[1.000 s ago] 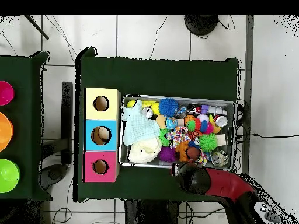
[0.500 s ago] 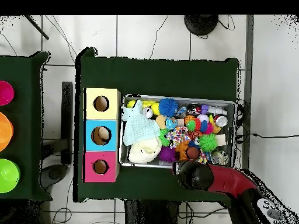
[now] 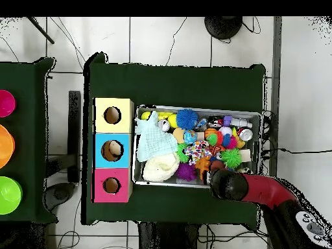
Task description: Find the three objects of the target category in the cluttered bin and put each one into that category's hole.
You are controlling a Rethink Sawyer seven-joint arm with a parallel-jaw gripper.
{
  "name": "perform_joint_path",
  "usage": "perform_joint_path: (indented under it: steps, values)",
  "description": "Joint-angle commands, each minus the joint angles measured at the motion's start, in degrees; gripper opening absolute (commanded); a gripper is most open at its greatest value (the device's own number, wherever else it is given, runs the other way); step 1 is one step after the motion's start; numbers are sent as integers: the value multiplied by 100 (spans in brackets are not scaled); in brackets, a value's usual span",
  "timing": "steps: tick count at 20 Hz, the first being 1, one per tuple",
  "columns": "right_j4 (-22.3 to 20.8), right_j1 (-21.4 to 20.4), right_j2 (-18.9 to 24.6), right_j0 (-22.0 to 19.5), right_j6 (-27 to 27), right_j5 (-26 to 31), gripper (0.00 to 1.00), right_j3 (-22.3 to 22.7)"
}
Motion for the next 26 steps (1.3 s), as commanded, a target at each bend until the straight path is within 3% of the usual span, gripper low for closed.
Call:
perform_joint_path:
  steps: [1, 4, 14, 26]
  values:
    - [-312, 0, 551, -26, -482, 10, 100, -772]
    - [-305, -145, 509, 41, -375, 32, 100, -662]
    - [-345, -72, 432, 174, -149, -181, 100, -629]
    - [-35, -437, 494, 505, -344, 697, 100, -867]
